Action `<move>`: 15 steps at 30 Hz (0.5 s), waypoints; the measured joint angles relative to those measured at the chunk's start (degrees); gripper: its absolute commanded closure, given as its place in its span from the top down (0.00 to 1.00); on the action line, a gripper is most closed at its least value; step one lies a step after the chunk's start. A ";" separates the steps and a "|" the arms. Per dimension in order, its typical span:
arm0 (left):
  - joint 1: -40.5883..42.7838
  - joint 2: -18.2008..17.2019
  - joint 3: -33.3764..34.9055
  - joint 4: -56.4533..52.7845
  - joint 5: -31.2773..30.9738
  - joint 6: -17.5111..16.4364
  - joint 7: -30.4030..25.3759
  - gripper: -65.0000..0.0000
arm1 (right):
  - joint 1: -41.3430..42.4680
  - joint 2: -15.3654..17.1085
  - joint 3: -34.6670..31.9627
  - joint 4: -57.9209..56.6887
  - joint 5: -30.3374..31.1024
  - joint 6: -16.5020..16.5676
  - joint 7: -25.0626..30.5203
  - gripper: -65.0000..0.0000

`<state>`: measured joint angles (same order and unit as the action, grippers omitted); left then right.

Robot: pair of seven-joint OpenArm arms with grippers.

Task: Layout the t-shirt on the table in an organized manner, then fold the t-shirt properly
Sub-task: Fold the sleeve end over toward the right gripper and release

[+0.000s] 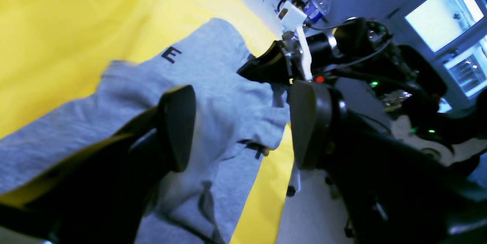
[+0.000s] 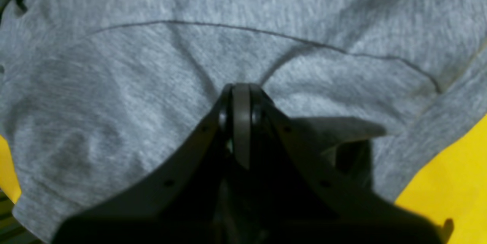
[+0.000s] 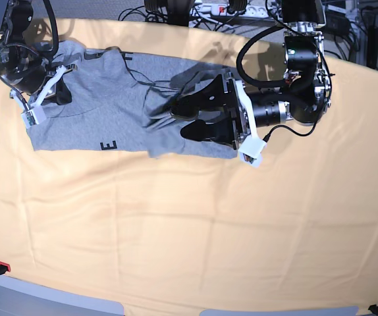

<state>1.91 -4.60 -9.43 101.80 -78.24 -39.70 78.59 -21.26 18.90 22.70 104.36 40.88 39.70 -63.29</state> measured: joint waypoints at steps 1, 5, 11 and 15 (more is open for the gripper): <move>-0.02 0.00 0.00 0.02 -0.50 0.00 0.85 0.59 | 0.00 0.00 0.00 0.00 0.02 0.00 -0.09 0.00; -0.17 0.00 0.00 0.02 -0.66 -0.02 2.25 0.21 | 0.00 0.00 0.00 0.00 0.02 0.00 -0.13 0.00; -0.96 -0.48 0.00 0.02 0.92 0.00 2.32 0.00 | 0.22 0.02 0.00 0.00 0.02 0.02 -0.15 0.00; -3.39 -2.80 -2.99 0.02 2.86 0.00 2.10 0.00 | 0.98 0.13 0.04 0.00 0.04 0.04 -0.68 0.00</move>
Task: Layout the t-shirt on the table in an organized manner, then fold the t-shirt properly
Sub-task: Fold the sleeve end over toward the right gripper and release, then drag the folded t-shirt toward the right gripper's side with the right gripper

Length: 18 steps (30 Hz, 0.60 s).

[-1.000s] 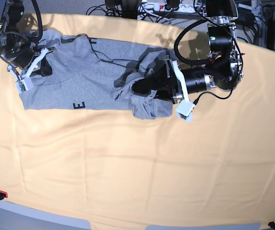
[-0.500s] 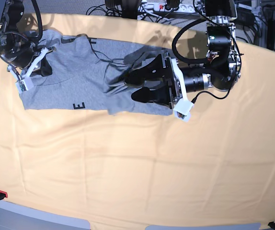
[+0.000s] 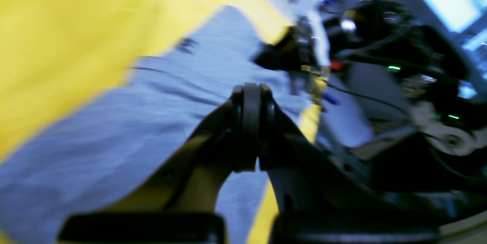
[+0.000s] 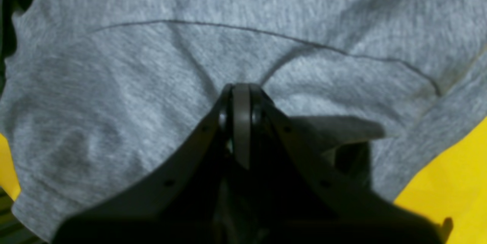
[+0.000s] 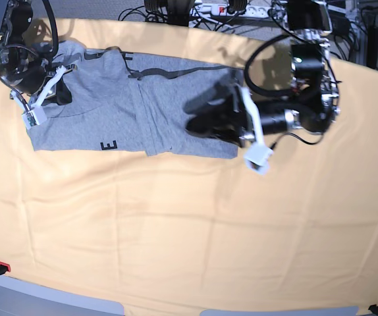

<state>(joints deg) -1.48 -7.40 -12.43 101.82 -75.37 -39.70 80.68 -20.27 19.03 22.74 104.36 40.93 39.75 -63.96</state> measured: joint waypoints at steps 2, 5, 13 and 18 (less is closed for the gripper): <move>-0.70 -1.44 -2.54 0.00 0.37 0.02 -0.22 0.00 | 0.13 0.02 0.00 0.24 -0.02 0.00 -0.11 0.00; -1.09 -4.15 -6.12 0.00 0.37 0.00 -0.24 0.00 | 0.11 0.00 0.00 1.75 -0.44 -0.04 0.07 0.00; 0.96 -13.27 -10.51 0.00 2.69 -0.02 -0.24 0.00 | 0.11 0.00 2.43 14.51 -1.31 -0.02 1.60 0.00; 2.12 -18.67 -13.22 0.00 2.82 0.00 -1.14 0.00 | 0.00 -0.02 7.34 16.17 -2.05 0.00 1.42 0.21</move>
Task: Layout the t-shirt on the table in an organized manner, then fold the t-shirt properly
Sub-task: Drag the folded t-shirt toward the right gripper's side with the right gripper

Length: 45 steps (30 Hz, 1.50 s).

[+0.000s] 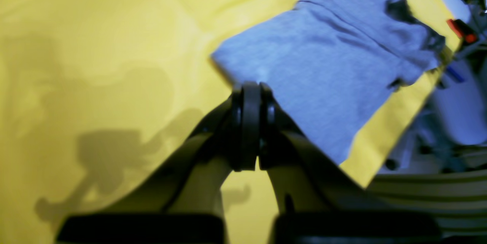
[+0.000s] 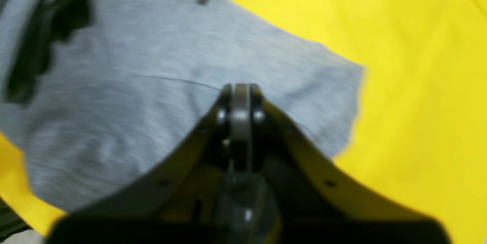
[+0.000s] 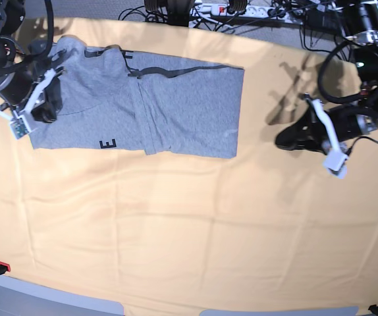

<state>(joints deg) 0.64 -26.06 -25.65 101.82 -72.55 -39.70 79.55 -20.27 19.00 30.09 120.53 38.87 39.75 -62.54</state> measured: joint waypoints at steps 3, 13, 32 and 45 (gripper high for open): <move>0.00 -2.80 -1.11 0.00 -0.04 0.00 -0.20 0.00 | -0.22 0.00 3.13 -0.02 -5.99 -2.91 -0.07 0.45; 0.46 -6.49 -1.05 0.00 -0.02 0.00 -0.09 0.00 | -3.34 -0.17 13.88 -7.54 -0.66 -11.52 -2.67 0.63; 2.08 -6.47 -1.05 0.00 -0.07 -0.02 -0.44 0.00 | -1.88 -0.04 20.22 -38.49 39.52 0.20 -14.73 0.63; 2.23 -6.47 -1.05 0.00 -0.07 -0.02 -0.44 0.00 | 0.33 0.04 5.60 -38.10 42.58 0.76 -13.81 0.49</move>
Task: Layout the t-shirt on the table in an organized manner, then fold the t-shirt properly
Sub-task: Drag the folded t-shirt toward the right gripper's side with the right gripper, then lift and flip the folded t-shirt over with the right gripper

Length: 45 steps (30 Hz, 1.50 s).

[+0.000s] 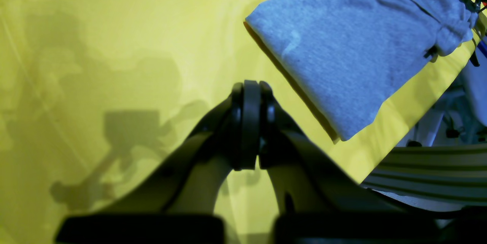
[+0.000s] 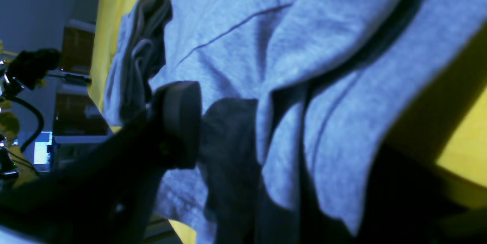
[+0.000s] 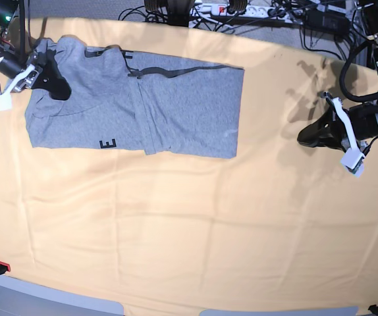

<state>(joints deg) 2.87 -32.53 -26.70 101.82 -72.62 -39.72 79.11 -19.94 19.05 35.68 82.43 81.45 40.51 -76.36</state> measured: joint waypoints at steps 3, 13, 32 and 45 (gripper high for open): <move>0.00 0.00 0.00 0.00 0.02 0.00 0.00 0.00 | 0.83 0.02 0.59 0.00 -1.88 -0.28 -2.03 0.21; 0.02 0.00 0.00 0.00 -0.15 0.00 0.00 0.00 | 6.99 -0.48 10.82 2.19 -3.67 -0.61 -4.94 0.00; 0.02 0.17 0.00 0.00 -0.15 0.00 -0.20 0.00 | 1.95 -8.55 15.39 45.72 1.46 -0.61 -5.38 0.00; 0.13 0.17 0.00 0.00 -0.15 0.02 -0.17 0.00 | 2.34 -11.13 -14.05 51.65 1.53 -0.61 -5.33 0.00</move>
<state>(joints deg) 3.01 -32.36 -26.70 101.82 -72.77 -39.70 78.94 -17.61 7.92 21.63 134.08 82.98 39.90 -81.69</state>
